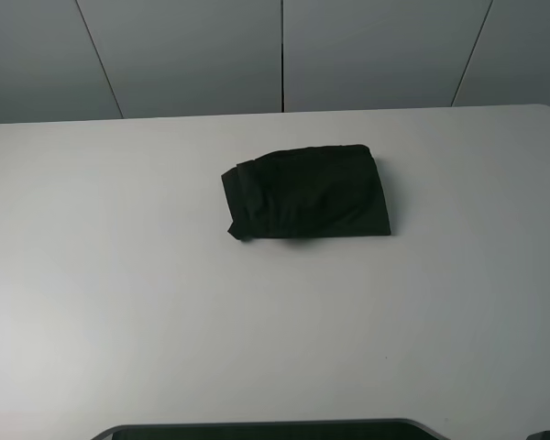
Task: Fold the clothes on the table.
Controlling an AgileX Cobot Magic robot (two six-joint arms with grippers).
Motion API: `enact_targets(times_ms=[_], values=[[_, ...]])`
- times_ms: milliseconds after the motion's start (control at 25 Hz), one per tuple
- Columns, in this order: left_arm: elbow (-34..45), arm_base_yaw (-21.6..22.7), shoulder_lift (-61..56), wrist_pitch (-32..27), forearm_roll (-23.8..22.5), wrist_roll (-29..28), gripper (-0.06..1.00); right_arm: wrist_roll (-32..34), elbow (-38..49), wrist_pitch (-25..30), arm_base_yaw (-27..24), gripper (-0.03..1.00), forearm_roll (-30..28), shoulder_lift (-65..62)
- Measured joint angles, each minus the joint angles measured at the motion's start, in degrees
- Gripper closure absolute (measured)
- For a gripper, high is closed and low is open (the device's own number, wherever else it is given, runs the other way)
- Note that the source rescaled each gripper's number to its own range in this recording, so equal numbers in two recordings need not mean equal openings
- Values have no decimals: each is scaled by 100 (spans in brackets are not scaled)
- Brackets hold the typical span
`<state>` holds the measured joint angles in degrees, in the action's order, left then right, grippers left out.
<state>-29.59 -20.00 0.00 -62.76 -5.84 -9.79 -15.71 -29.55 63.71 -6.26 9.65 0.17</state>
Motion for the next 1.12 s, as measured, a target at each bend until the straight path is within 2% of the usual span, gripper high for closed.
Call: enact_targets(times_ms=[360,480,600,720,1120], values=[[0,72,0,0,0,0,5,0,0,0,0,18,0,0],[0,502,0,0,0,0,5,11,0,0,49,18,0,0],[0,1208,0,0,0,0,5,10,0,0,87,18,0,0],[0,1709,0,0,0,0,5,22,0,0,111,18,0,0],[0,1811,0,0,0,0,5,33,0,0,111,18,0,0]])
